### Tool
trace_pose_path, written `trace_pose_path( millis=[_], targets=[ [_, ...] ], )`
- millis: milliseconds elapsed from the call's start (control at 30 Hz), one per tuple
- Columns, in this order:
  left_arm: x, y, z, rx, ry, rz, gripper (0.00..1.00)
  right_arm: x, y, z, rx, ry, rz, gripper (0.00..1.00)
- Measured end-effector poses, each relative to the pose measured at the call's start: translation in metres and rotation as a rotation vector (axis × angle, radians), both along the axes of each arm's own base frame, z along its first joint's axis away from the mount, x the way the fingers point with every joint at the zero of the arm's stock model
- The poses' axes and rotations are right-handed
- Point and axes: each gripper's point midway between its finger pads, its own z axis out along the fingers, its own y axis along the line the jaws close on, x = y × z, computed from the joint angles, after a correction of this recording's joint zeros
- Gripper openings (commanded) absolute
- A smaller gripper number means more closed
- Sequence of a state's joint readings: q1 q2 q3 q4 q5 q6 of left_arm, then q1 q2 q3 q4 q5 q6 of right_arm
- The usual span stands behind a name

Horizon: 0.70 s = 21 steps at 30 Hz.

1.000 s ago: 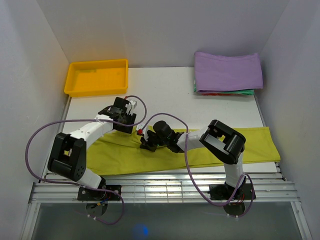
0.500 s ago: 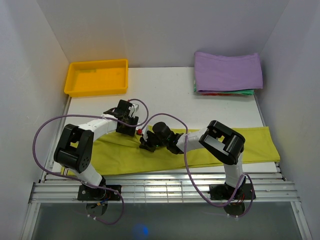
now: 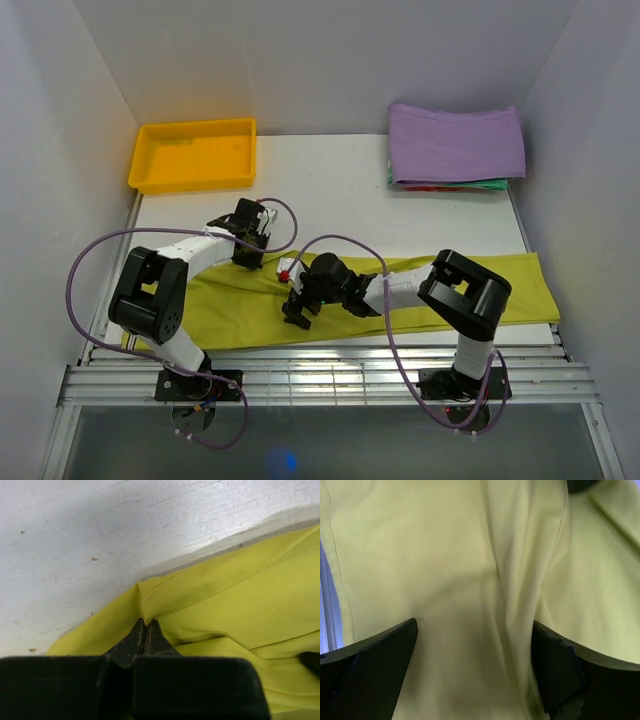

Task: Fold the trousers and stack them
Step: Fold the trousers

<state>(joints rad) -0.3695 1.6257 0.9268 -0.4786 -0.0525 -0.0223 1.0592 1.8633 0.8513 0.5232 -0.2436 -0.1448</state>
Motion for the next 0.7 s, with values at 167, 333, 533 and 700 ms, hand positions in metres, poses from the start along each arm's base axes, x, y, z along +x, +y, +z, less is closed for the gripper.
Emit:
trace_pose_path(
  millis=[167, 333, 533, 700],
  targets=[
    [-0.001, -0.003, 0.002, -0.006, 0.024, -0.015, 0.0, -0.017, -0.036, 0.005, -0.082, 0.006, 0.035, 0.61],
    [-0.003, -0.009, 0.007, -0.028, 0.066, -0.033, 0.0, -0.036, -0.039, 0.009, -0.107, 0.06, 0.155, 0.15],
    [0.003, -0.016, 0.016, -0.031, 0.093, -0.063, 0.0, -0.045, -0.03, -0.002, -0.145, 0.112, 0.207, 0.6],
    [0.013, -0.017, 0.021, -0.031, 0.067, -0.074, 0.0, -0.039, -0.027, 0.0, -0.158, 0.066, 0.17, 0.82]
  ],
)
